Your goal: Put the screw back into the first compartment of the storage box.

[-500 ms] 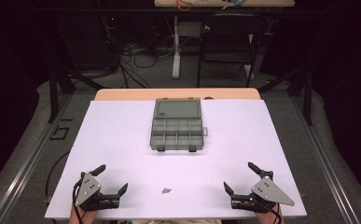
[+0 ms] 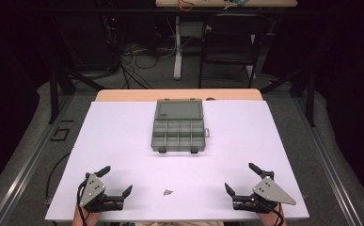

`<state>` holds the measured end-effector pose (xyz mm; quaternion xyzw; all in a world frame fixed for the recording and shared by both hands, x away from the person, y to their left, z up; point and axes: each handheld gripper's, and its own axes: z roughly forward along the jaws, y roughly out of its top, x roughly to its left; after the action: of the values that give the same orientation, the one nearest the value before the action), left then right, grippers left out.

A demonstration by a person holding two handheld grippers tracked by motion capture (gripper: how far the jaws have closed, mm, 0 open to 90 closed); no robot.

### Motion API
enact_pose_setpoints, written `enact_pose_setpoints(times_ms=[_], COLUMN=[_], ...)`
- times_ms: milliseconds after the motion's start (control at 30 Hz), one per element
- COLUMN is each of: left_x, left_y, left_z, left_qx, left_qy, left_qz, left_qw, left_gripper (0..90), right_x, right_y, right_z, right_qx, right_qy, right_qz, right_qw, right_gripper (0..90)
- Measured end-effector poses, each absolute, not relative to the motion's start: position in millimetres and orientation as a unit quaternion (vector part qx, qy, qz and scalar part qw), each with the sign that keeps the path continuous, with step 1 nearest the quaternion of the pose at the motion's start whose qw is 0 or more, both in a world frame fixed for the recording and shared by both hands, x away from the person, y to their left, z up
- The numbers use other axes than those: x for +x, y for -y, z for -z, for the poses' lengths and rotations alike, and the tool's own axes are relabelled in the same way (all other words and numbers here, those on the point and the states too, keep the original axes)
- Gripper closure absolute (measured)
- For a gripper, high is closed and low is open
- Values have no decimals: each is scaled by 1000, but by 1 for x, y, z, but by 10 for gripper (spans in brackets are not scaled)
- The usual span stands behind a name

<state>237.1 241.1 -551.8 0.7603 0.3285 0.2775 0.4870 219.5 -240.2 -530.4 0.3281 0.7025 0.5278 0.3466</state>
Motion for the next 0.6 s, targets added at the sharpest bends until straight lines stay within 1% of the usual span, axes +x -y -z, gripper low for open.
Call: enact_pose_setpoints(times_ms=[233, 267, 333, 600], left_x=[242, 243, 244, 249], left_y=[-229, -227, -221, -205], left_z=[551, 550, 549, 547], left_qx=[772, 773, 778, 790], left_qy=[-309, -307, -297, -276], left_qz=[-267, -265, -260, -243], left_qw=[487, 488, 489, 490], left_gripper=[0, 0, 0, 0], right_x=[221, 223, 222, 224], right_y=[239, 238, 238, 238], right_z=[531, 532, 531, 532], right_qx=[327, 325, 325, 326], right_qy=[-706, -699, -709, -712], right_qz=[-525, -532, -522, -518], right_qw=[346, 351, 344, 344], right_gripper=[0, 0, 0, 0])
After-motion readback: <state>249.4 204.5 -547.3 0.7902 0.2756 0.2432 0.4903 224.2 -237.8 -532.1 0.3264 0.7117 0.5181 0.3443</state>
